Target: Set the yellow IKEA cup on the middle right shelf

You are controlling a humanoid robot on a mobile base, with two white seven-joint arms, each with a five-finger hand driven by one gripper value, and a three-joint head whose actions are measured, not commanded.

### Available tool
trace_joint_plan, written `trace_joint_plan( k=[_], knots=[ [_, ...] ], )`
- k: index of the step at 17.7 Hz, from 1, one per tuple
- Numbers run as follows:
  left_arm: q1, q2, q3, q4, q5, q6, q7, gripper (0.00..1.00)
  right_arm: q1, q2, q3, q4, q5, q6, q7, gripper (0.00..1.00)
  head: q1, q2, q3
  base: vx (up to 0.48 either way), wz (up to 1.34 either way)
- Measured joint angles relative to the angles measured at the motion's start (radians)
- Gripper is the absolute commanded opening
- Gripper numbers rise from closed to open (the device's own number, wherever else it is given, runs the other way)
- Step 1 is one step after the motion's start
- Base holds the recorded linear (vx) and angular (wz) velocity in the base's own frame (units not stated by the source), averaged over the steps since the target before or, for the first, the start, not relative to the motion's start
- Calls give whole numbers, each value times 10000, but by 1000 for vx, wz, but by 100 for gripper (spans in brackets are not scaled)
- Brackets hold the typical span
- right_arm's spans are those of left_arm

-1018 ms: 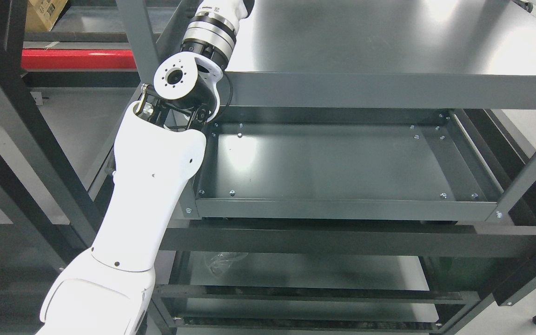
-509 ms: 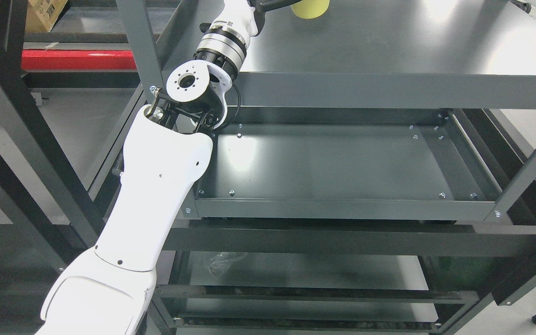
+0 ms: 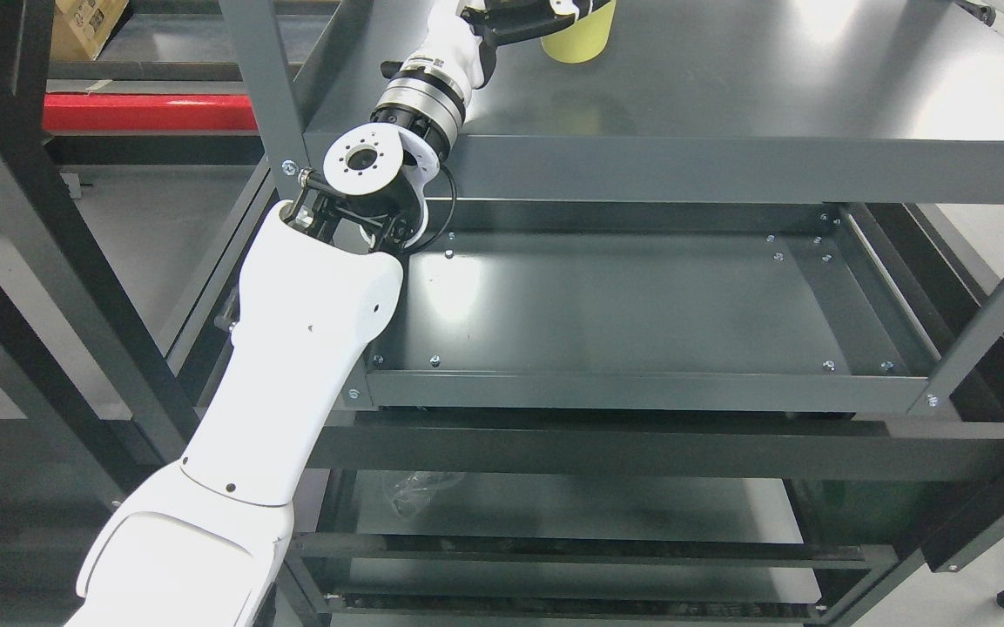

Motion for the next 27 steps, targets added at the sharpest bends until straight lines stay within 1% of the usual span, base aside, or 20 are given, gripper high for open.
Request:
trace_joint_plan(
  k=[9, 14, 20, 27],
  knots=[
    [0, 0, -61, 300, -177, 45, -33, 85, 0, 0, 0, 0, 0, 3, 1, 99, 0, 0, 0, 0, 0],
    [12, 0, -129, 272, -221, 131, -49, 95, 0, 0, 0, 0, 0, 5, 2, 99, 0, 0, 0, -18, -1],
    [-4, 0, -165, 42, -240, 181, -59, 96, -1, 0, 0, 0, 0, 4, 2, 99, 0, 0, 0, -24, 2],
    [-518, 0, -31, -128, -289, -288, -62, 96, 0, 0, 0, 2, 0, 4, 2, 99, 0, 0, 0, -21, 15]
  ],
)
